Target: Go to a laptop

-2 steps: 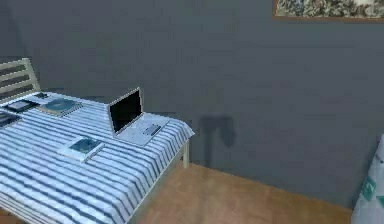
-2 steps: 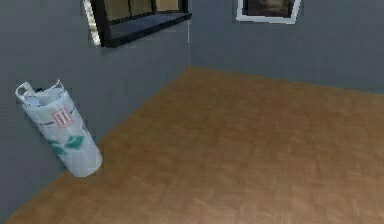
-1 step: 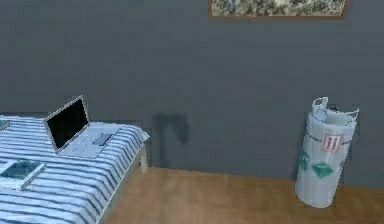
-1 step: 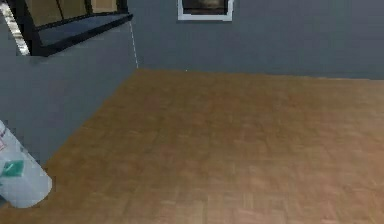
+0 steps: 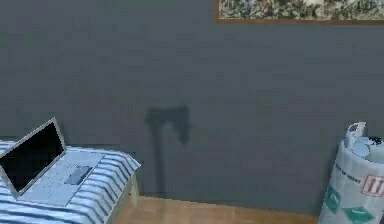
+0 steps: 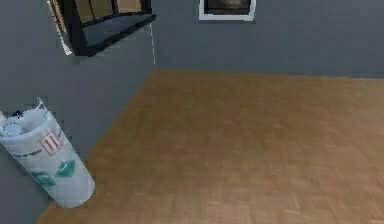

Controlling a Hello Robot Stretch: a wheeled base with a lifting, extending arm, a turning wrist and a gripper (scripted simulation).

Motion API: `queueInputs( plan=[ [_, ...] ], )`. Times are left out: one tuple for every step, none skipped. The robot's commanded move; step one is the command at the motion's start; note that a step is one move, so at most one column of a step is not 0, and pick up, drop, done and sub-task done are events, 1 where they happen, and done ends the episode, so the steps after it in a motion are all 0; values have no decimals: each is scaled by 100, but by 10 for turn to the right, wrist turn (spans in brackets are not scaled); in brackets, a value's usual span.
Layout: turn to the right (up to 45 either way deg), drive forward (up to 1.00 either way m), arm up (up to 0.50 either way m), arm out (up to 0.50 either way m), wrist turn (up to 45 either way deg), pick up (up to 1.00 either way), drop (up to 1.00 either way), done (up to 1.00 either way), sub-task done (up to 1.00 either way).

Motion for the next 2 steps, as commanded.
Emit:
queueInputs(
  plan=[
    [-390,0,0,0,0,0,0,0,0],
    [0,0,0,0,0,0,0,100,0]
  ],
)
